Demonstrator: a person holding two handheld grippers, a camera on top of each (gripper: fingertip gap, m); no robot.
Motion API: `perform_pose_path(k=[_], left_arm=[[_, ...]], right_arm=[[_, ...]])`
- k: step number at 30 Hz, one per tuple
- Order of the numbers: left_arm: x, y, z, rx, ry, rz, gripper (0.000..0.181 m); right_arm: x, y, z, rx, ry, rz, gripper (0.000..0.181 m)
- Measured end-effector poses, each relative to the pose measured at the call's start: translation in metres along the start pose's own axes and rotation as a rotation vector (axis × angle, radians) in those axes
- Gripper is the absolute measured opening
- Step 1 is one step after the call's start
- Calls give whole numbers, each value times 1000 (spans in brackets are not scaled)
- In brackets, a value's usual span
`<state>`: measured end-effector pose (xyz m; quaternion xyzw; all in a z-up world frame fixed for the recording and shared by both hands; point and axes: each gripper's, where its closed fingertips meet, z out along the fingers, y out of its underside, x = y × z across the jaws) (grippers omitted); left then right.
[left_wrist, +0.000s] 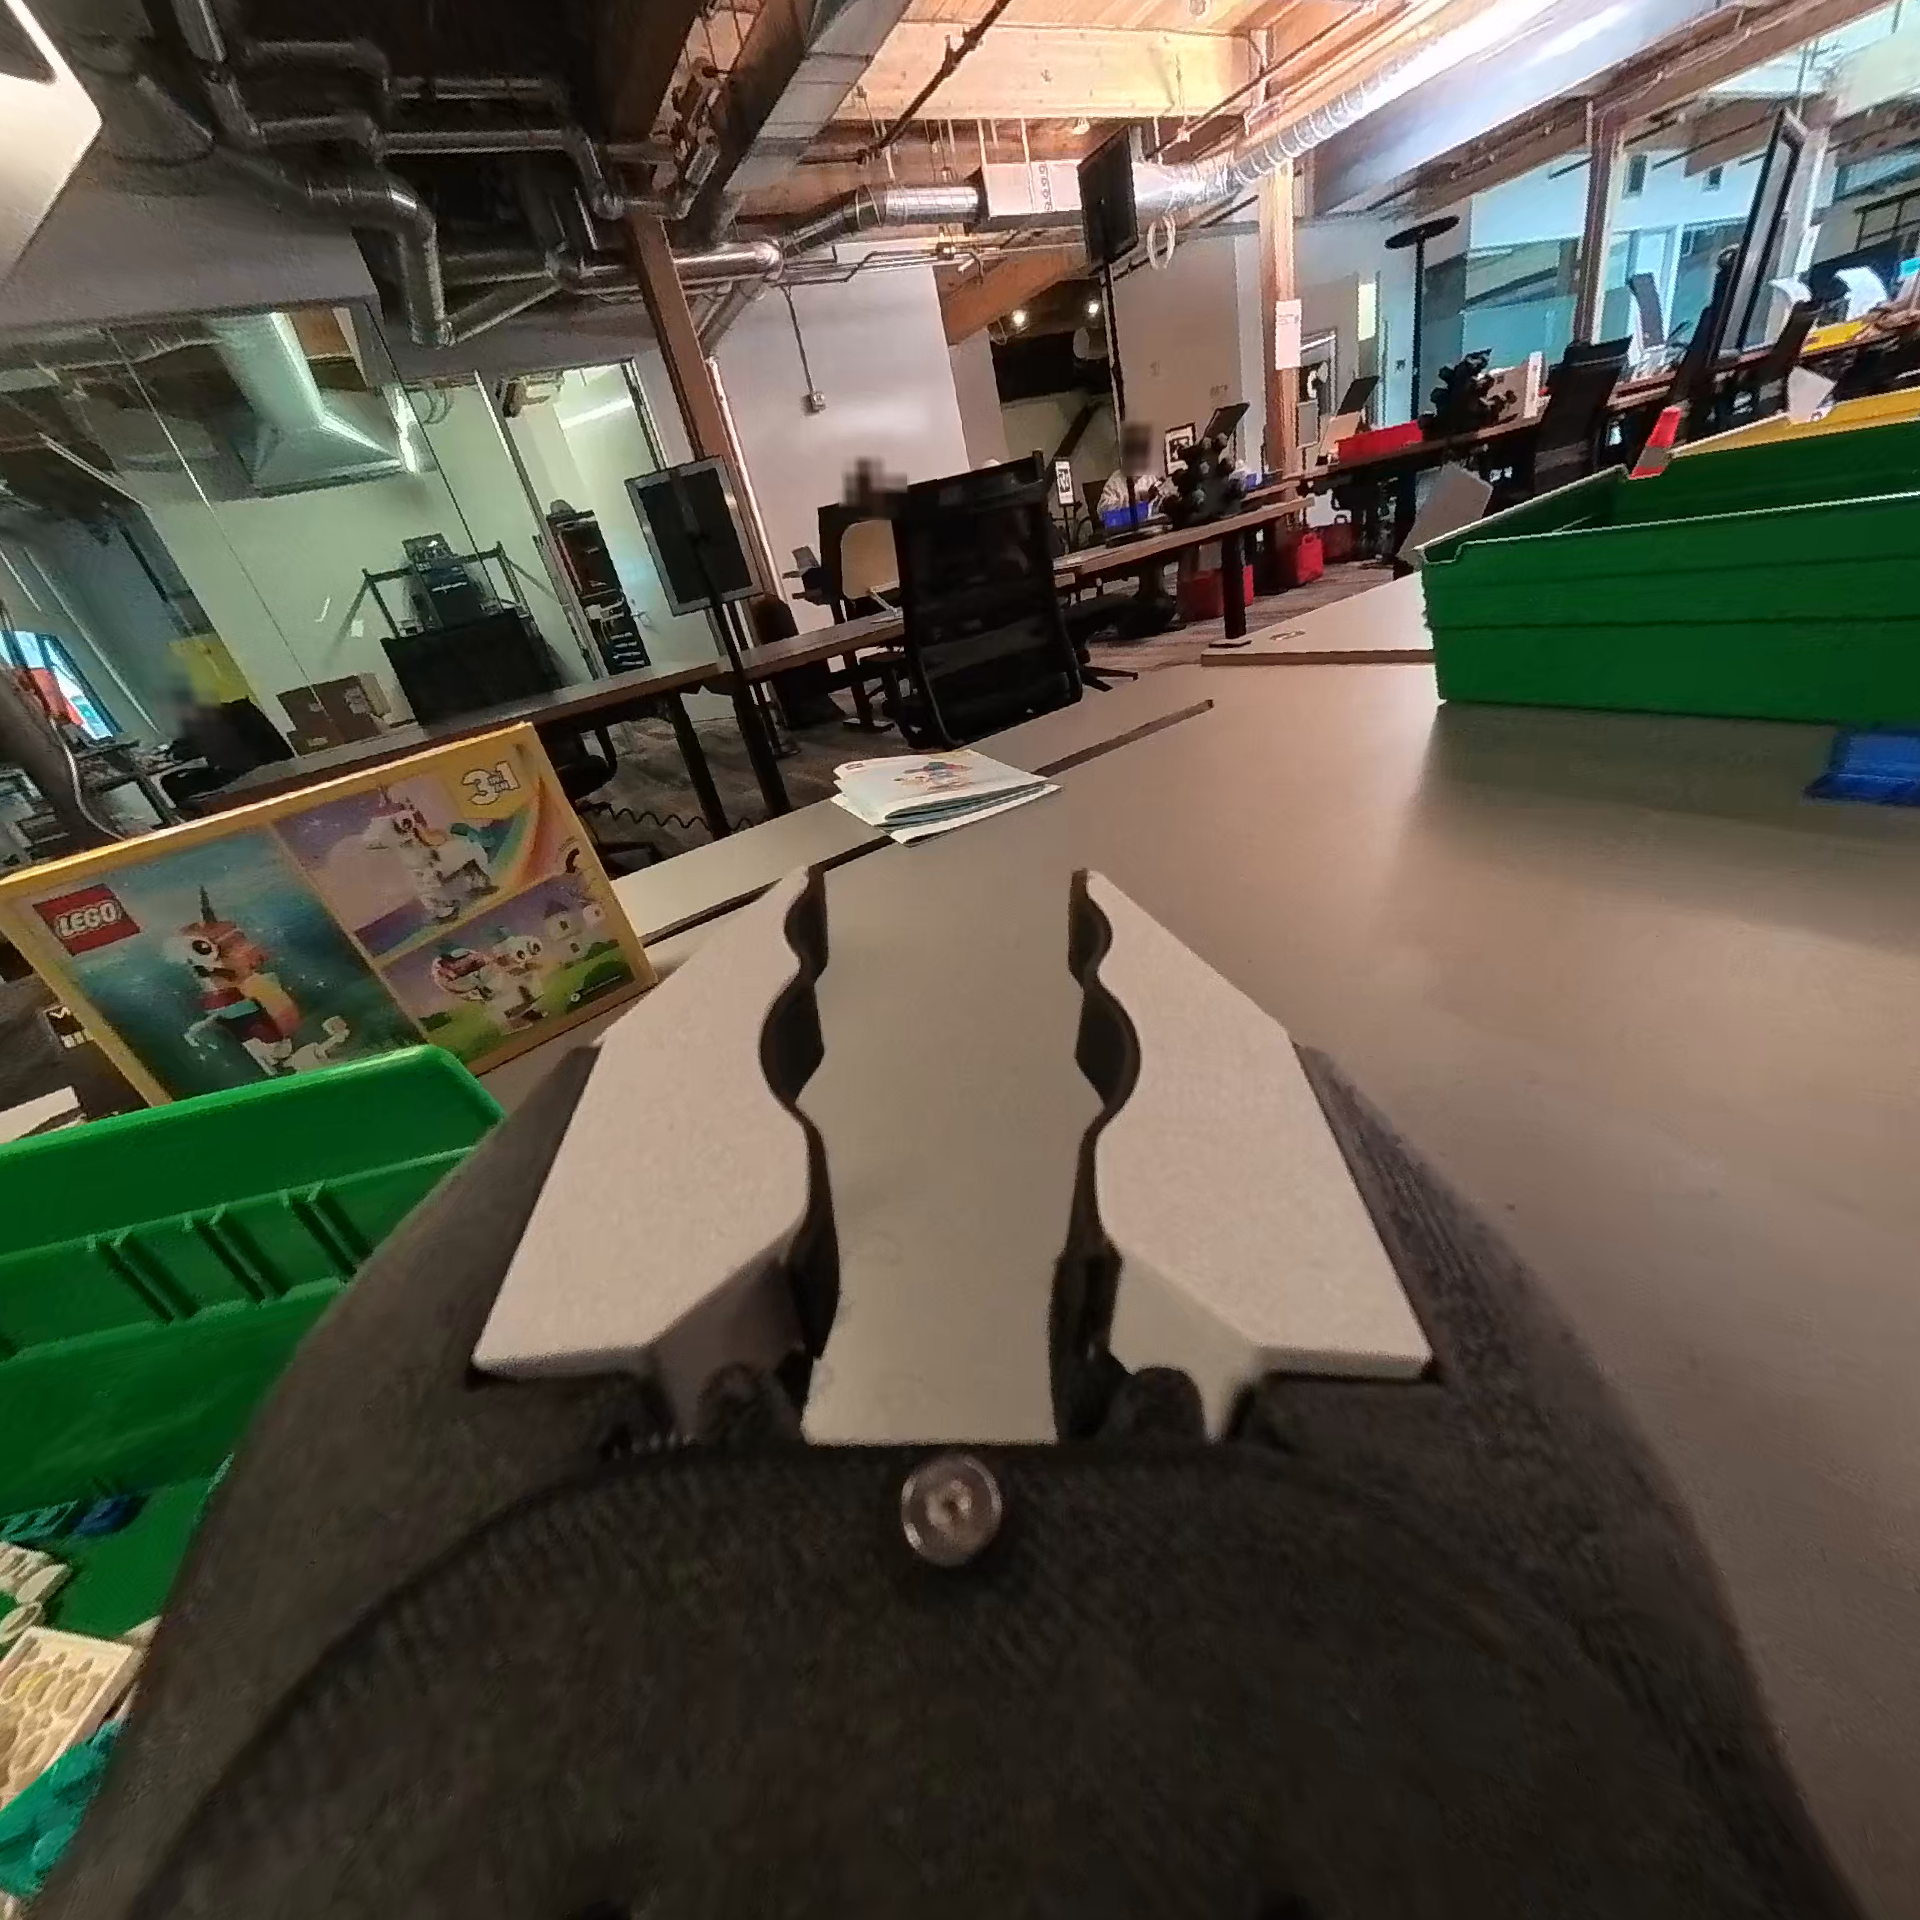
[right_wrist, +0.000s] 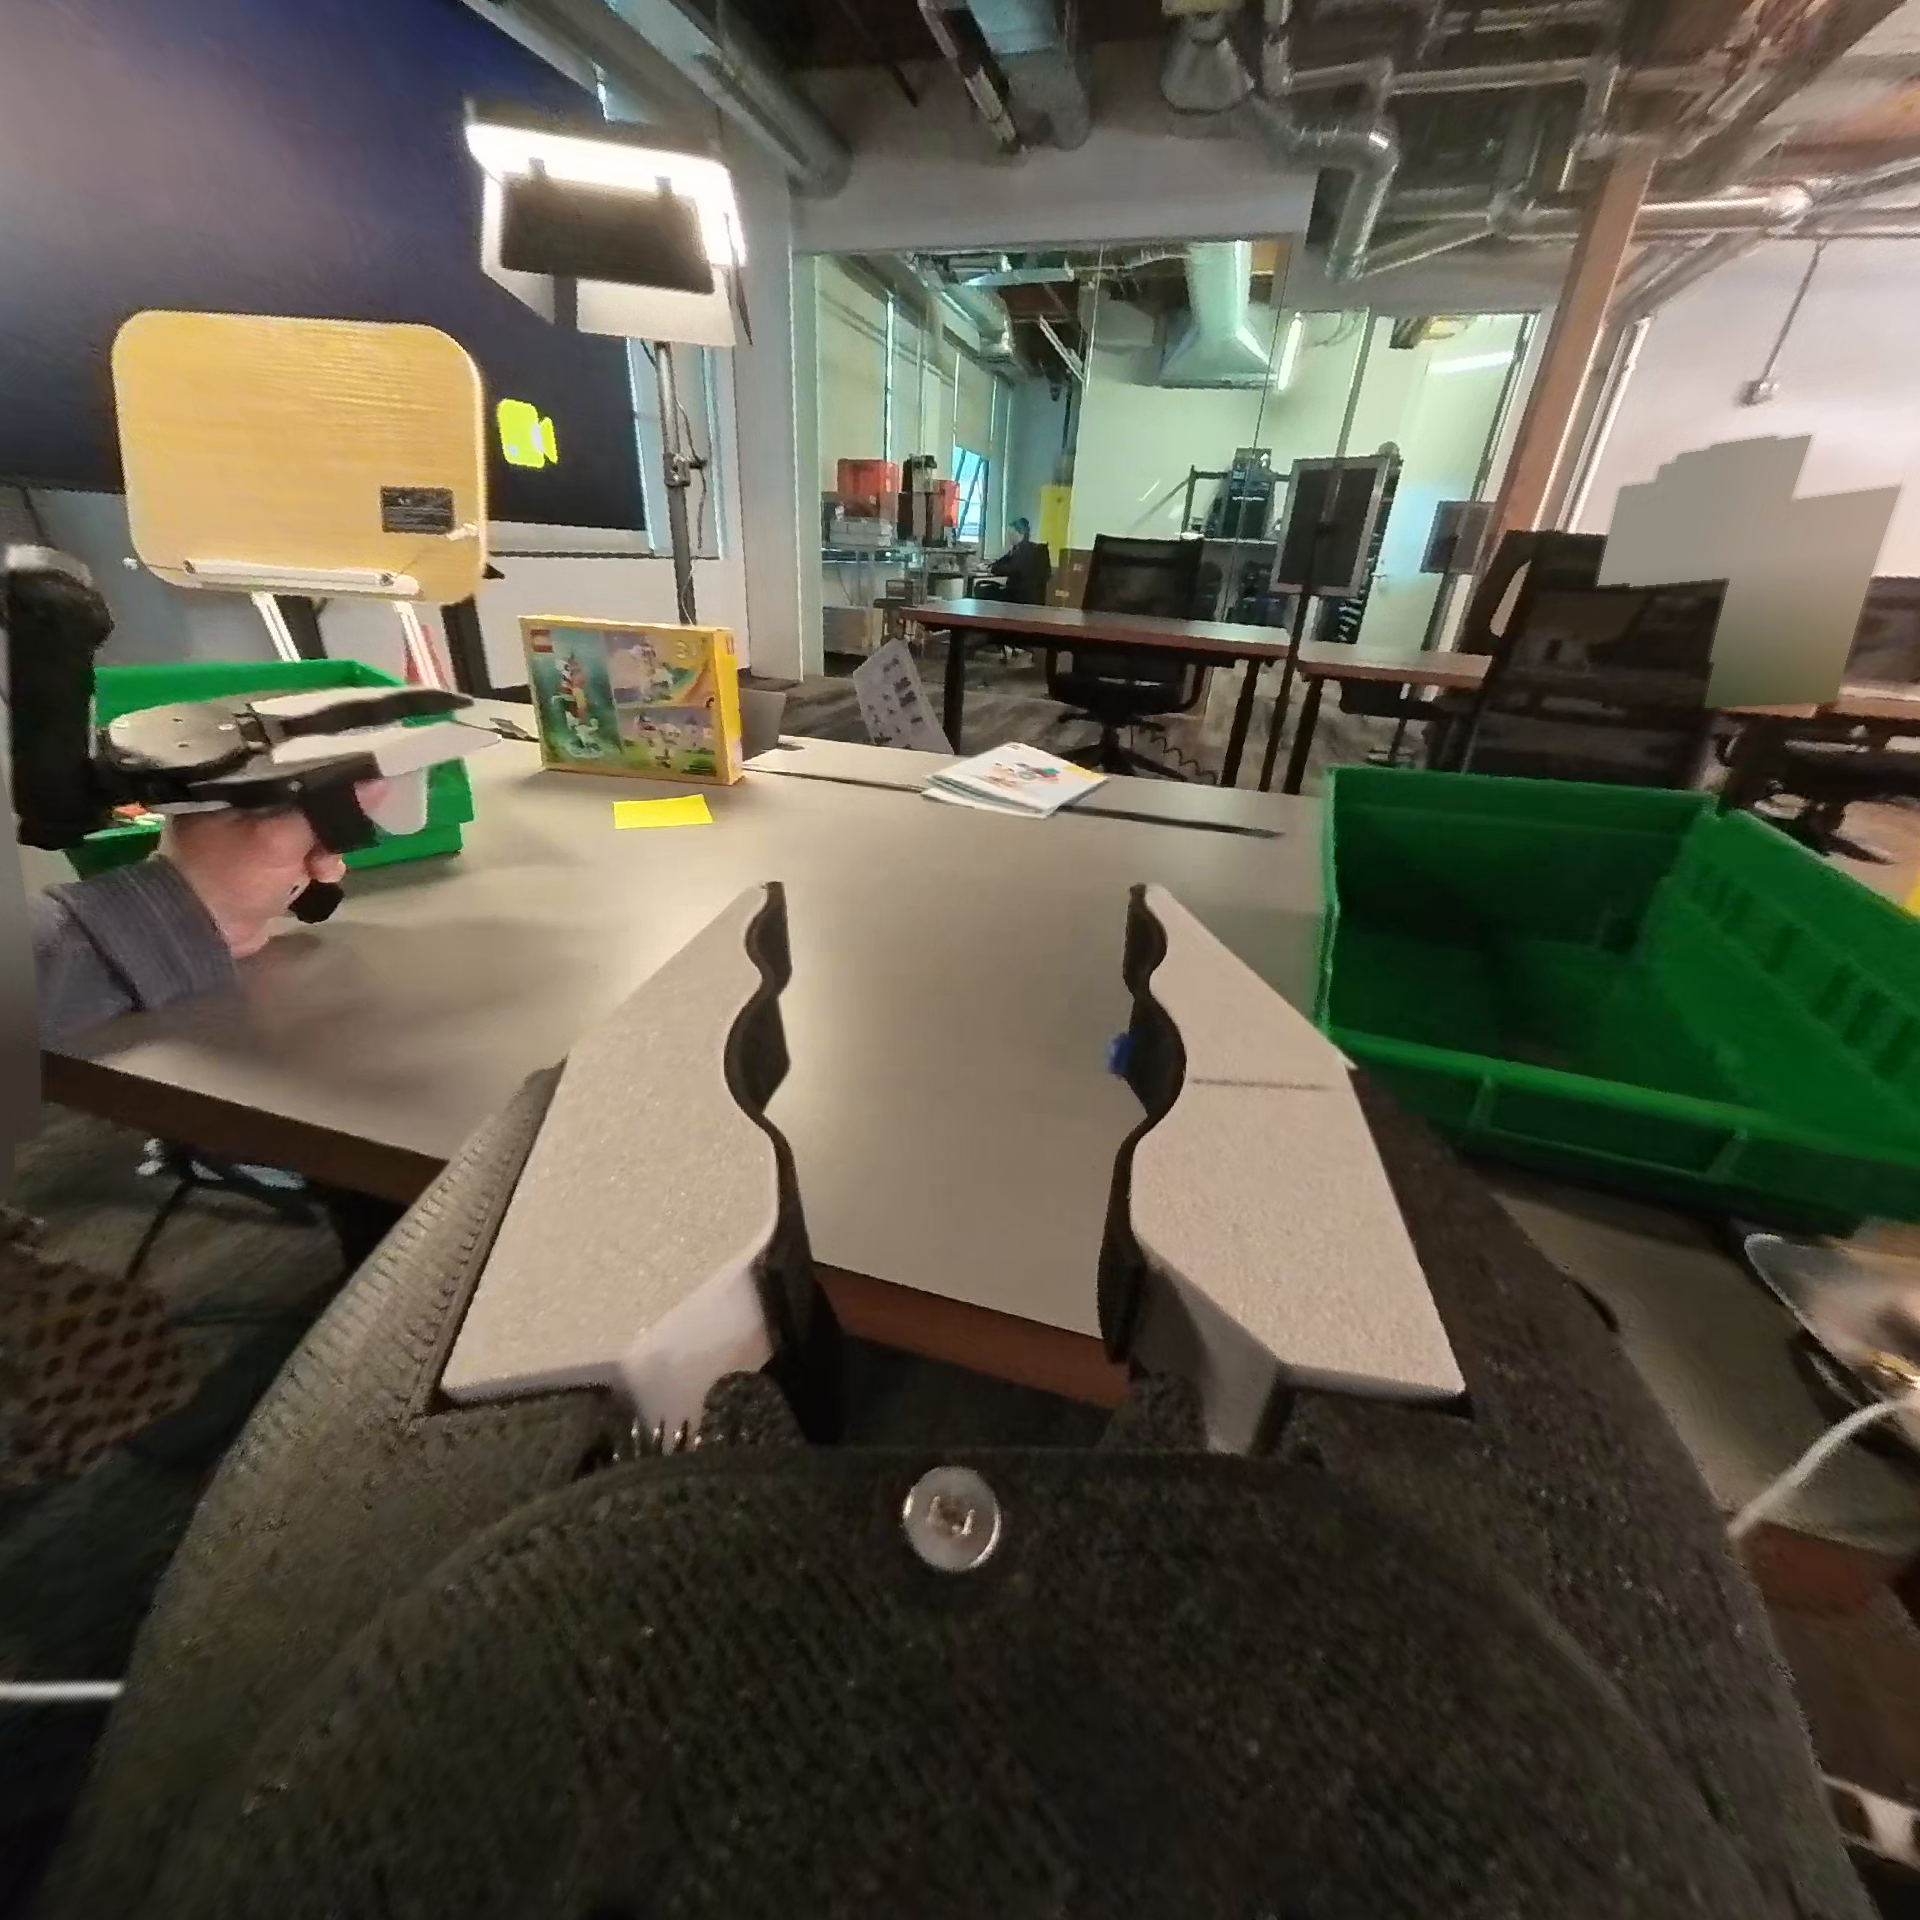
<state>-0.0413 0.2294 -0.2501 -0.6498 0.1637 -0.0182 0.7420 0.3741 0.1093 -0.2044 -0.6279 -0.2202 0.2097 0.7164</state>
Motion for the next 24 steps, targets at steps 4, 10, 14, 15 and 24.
perform_pose_path(k=[4,10,14,15,24], left_arm=[[2,1,-2,-15,-4,22,46],[-4,4,-10,-46,-78,36,47],[-11,0,-28,-36,-149,-22,48],[-8,-1,-32,-40,-145,-37,48],[52,-87,-73,142,-33,-188,80]], right_arm=[[7,-23,-19,22,51,-69,63],[11,-65,-58,100,74,-143,65],[17,-86,-80,170,151,-213,64],[17,-92,-81,200,159,-201,63],[-16,-111,-34,297,67,-117,67]])
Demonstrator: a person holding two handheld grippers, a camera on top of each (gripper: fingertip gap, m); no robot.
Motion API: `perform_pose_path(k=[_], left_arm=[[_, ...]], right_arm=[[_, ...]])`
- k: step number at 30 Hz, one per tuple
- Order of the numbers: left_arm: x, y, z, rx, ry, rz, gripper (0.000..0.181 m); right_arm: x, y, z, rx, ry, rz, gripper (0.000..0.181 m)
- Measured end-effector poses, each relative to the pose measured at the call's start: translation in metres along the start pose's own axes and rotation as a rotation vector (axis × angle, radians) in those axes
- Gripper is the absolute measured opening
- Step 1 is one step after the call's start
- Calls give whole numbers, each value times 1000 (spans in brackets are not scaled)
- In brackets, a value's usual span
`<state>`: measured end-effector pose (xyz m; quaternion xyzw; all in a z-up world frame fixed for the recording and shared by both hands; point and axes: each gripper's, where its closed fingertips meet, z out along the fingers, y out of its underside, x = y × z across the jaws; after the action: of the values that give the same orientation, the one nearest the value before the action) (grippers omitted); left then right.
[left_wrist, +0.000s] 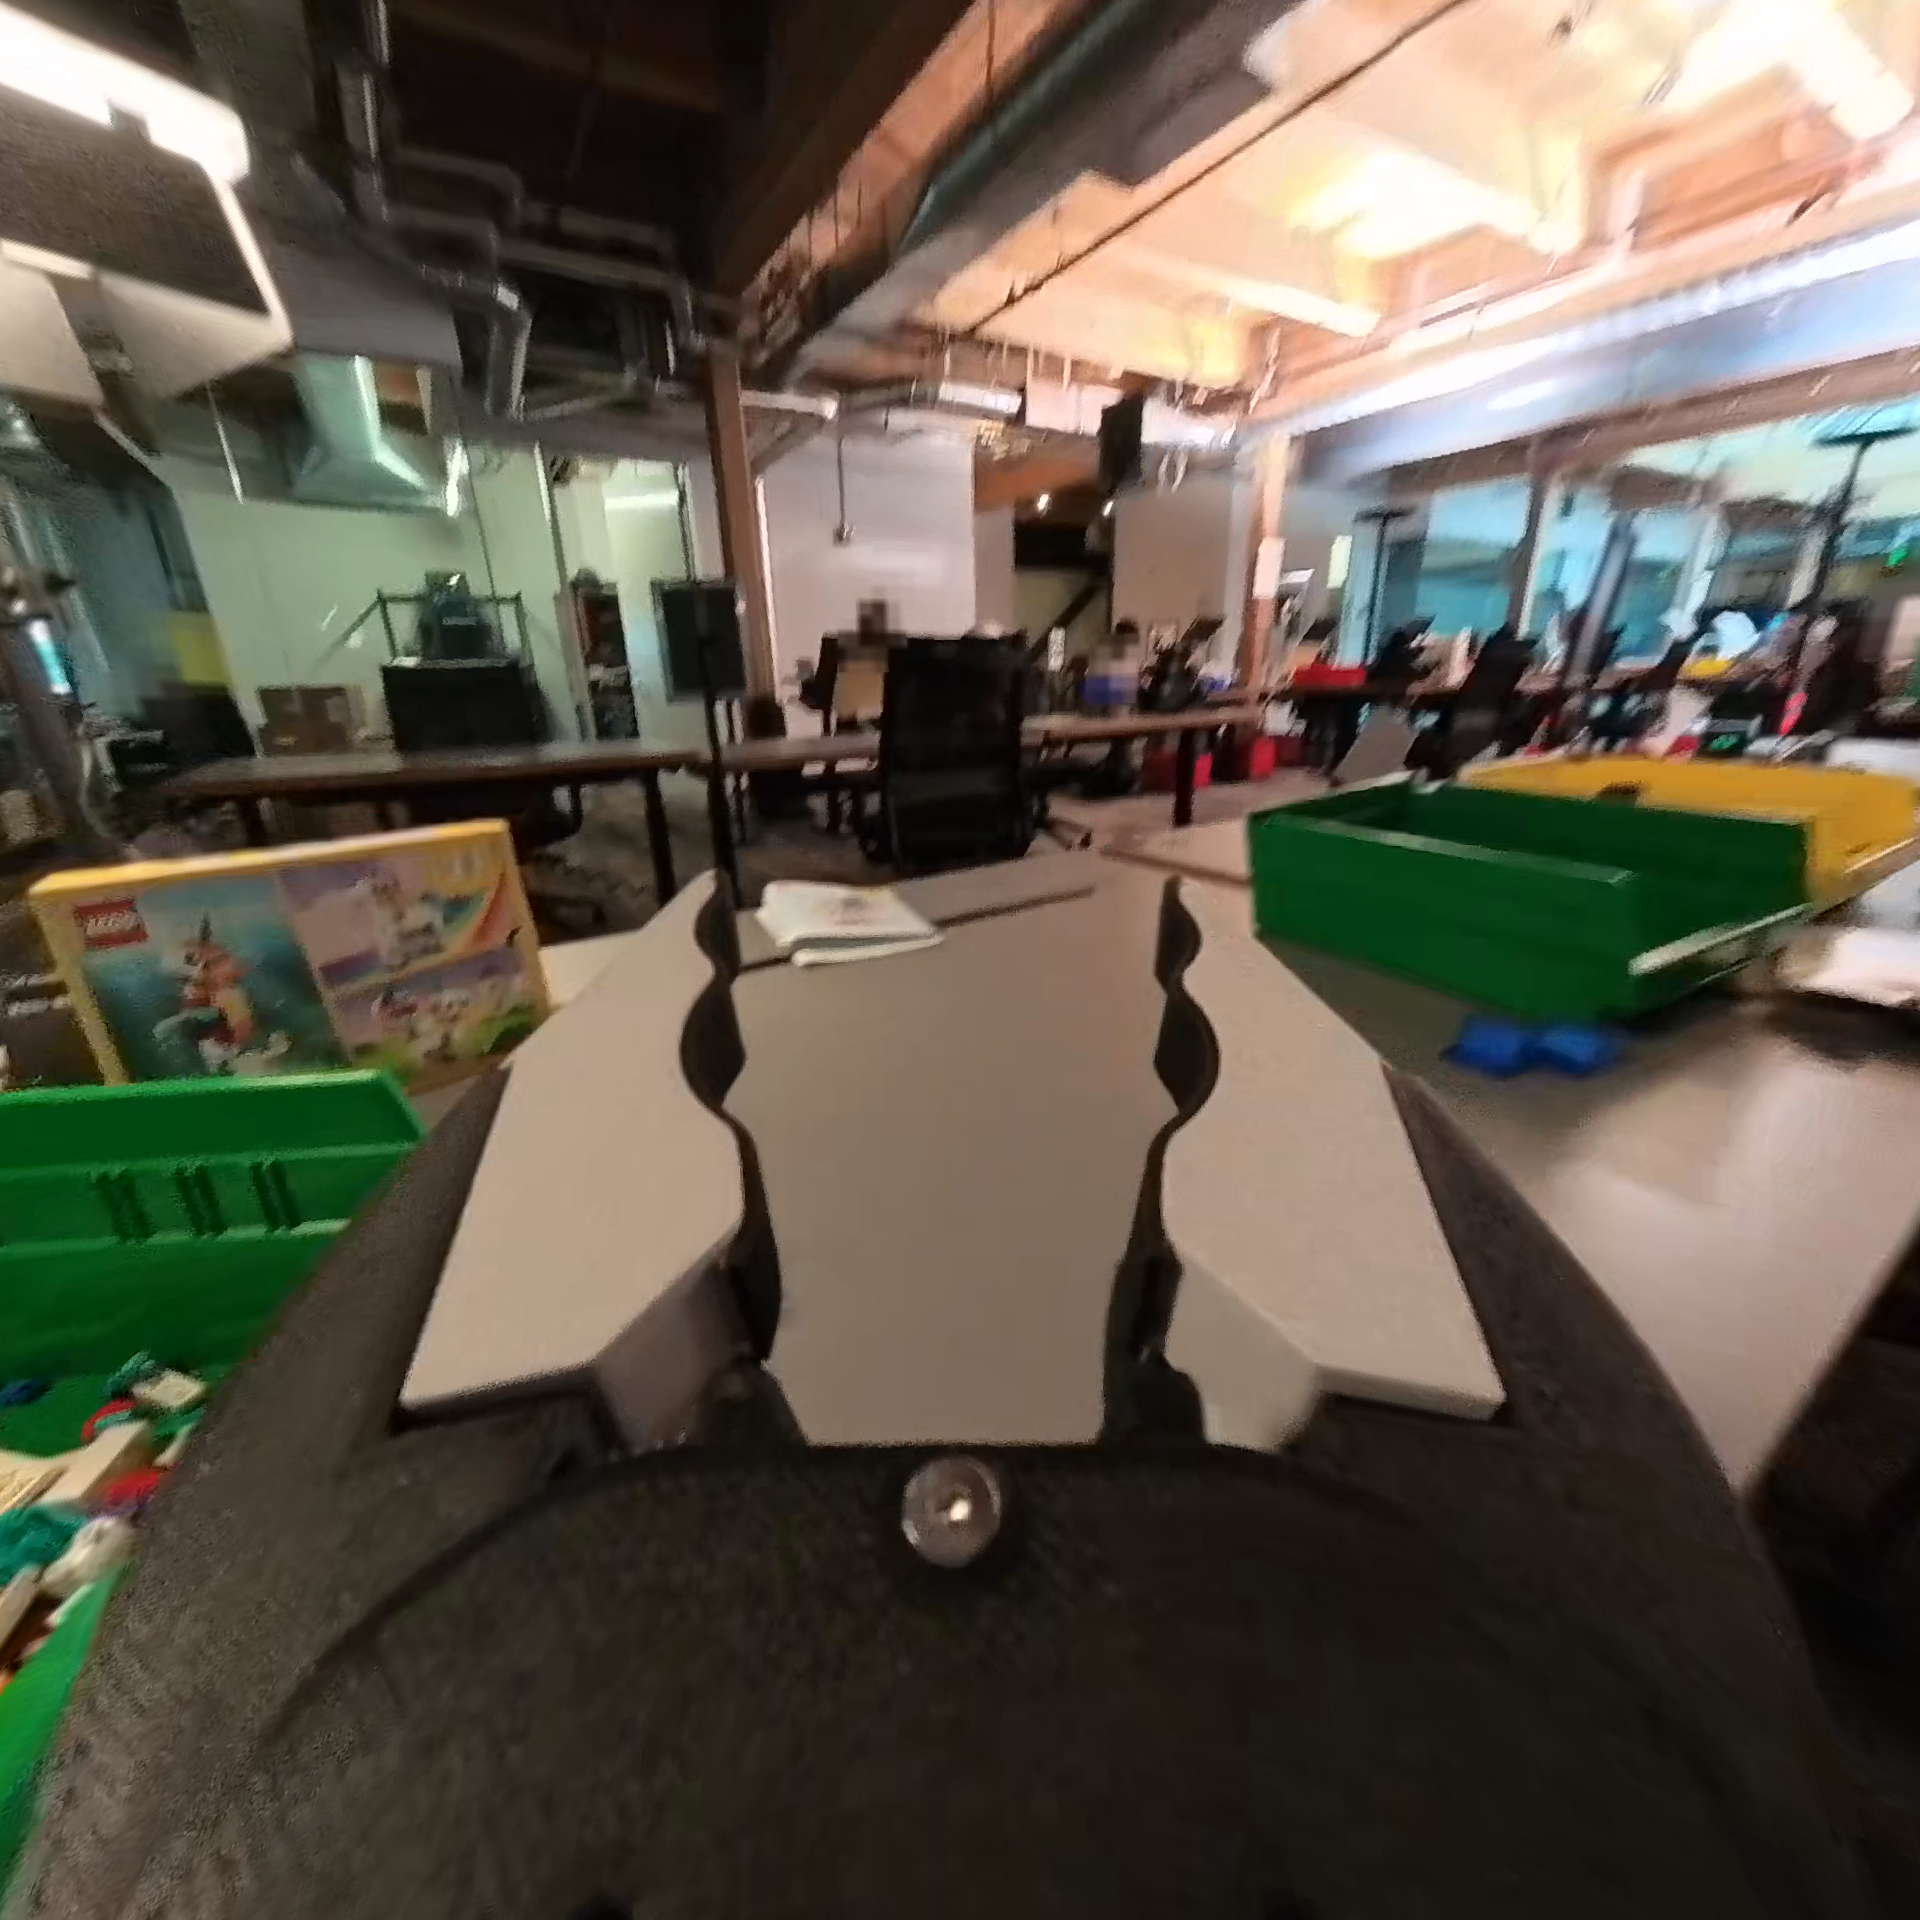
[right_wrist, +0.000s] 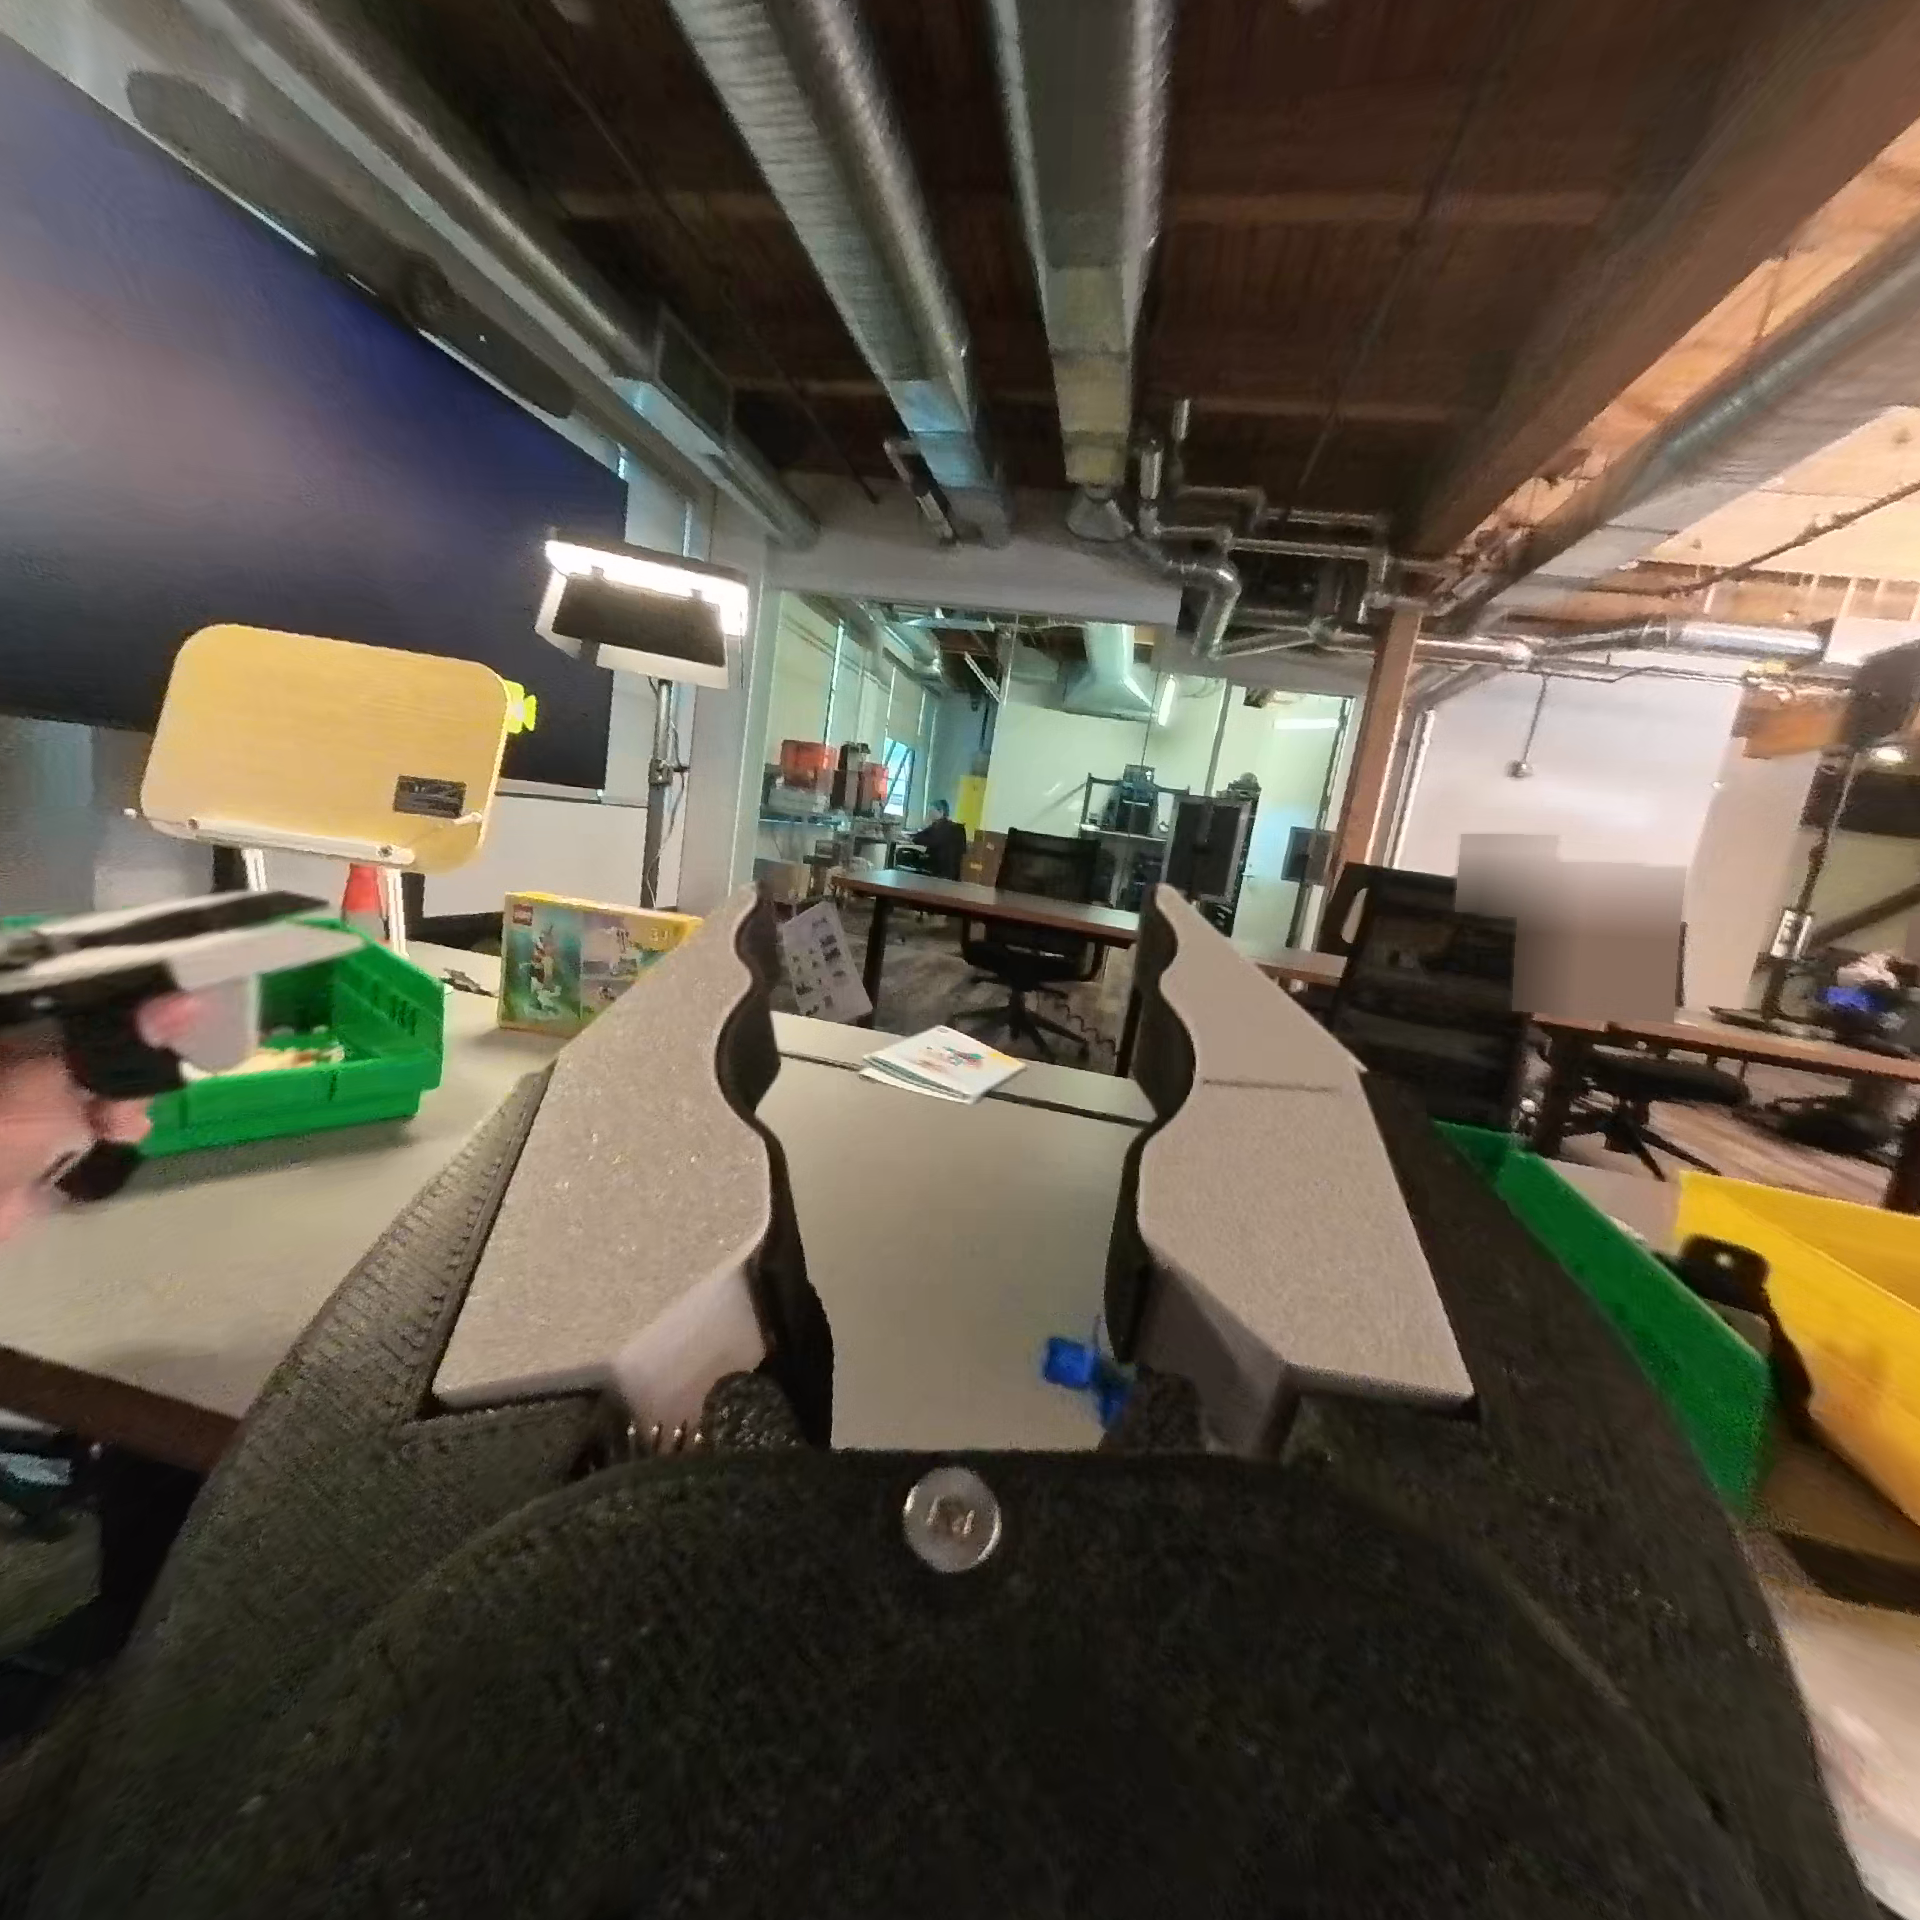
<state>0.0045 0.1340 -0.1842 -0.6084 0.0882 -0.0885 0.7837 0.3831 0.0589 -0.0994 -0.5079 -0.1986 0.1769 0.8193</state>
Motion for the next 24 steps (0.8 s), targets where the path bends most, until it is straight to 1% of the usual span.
perform_pose_path(k=[3,6,9,12,14,16,18,20,21,24], left_arm=[[25,-27,-19,61,53,-36,81],[32,-33,-25,66,69,-61,81],[29,-23,-15,27,73,-53,81],[30,-4,5,-30,95,-61,85],[32,14,22,-97,98,-42,92],[39,30,40,-166,126,-51,105],[49,35,54,-188,174,-94,119],[63,30,63,-171,257,-139,125],[73,25,65,-157,323,-155,127],[96,3,61,-115,517,-206,111]], right_arm=[[-11,9,18,-1,-25,7,67],[-13,21,38,3,-25,15,67],[-11,45,60,-18,-17,-10,66],[-7,80,80,-89,-16,-8,67],[-7,102,92,-139,-29,10,68],[-8,119,103,-180,-47,26,74],[-10,130,113,-204,-63,42,80],[-10,139,120,-228,-64,51,83],[-9,141,122,-234,-69,53,84],[-4,140,124,-218,-66,48,84]])
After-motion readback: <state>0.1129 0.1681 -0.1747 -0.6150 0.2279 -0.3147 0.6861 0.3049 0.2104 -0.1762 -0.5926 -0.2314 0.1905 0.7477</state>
